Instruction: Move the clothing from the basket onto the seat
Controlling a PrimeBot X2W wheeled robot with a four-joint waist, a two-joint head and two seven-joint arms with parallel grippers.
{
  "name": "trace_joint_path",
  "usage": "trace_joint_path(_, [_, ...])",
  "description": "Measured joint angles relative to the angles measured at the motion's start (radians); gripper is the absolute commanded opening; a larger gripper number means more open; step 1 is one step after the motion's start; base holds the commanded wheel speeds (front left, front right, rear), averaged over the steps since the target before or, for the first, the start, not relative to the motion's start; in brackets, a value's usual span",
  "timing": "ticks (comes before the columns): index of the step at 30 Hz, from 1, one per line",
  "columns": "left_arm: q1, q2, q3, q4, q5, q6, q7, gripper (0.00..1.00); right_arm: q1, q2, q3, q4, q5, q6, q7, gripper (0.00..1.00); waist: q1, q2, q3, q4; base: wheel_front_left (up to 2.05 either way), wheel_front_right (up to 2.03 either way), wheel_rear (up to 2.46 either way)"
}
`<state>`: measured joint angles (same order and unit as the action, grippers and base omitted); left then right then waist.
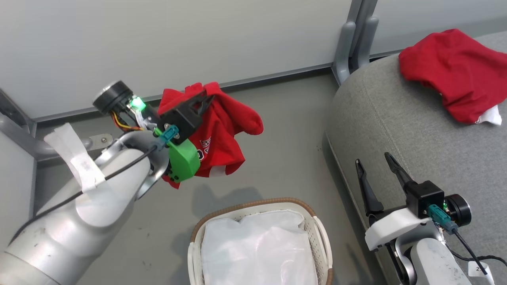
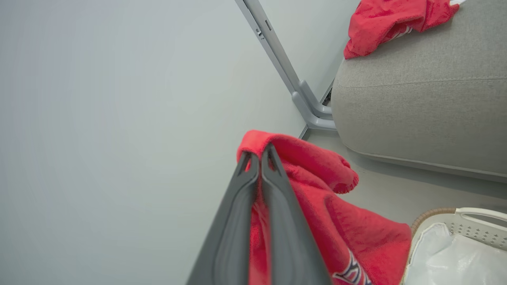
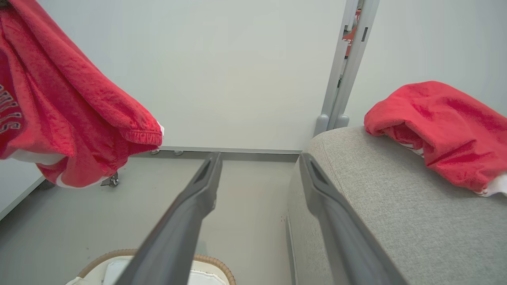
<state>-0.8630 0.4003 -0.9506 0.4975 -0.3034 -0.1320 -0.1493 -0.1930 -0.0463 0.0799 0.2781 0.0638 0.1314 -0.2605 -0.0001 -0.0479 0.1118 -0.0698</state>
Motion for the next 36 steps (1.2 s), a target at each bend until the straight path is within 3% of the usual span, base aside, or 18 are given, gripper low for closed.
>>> trace_joint_path(9, [-0.133, 0.031, 0.013, -0.077, -0.021, 0.000, 0.043, 0.00, -0.024, 0.000, 0.050, 0.004, -0.002, 0.000, 0.000, 1.00, 0.0000, 0.0000, -0.055, -0.004, 0.00, 0.00, 0.00])
trace_joint_path(17, [-0.157, 0.025, 0.007, -0.114, -0.032, 0.000, 0.061, 0.00, -0.116, 0.000, 0.125, 0.011, -0.022, 0.000, 0.000, 1.00, 0.0000, 0.0000, -0.067, -0.005, 0.00, 0.00, 0.00])
trace_joint_path(27, [-0.174, -0.004, -0.039, -0.164, -0.037, 0.000, 0.068, 0.00, -0.267, 0.000, 0.216, 0.206, -0.153, 0.000, 0.000, 1.00, 0.0000, 0.0000, -0.076, 0.032, 0.00, 0.00, 0.00])
trace_joint_path(36, [-0.174, -0.020, -0.090, -0.222, -0.046, 0.000, 0.069, 0.00, -0.347, -0.001, 0.233, 0.257, -0.142, 0.000, 0.000, 1.00, 0.0001, 0.0000, -0.087, 0.063, 0.00, 0.00, 0.00])
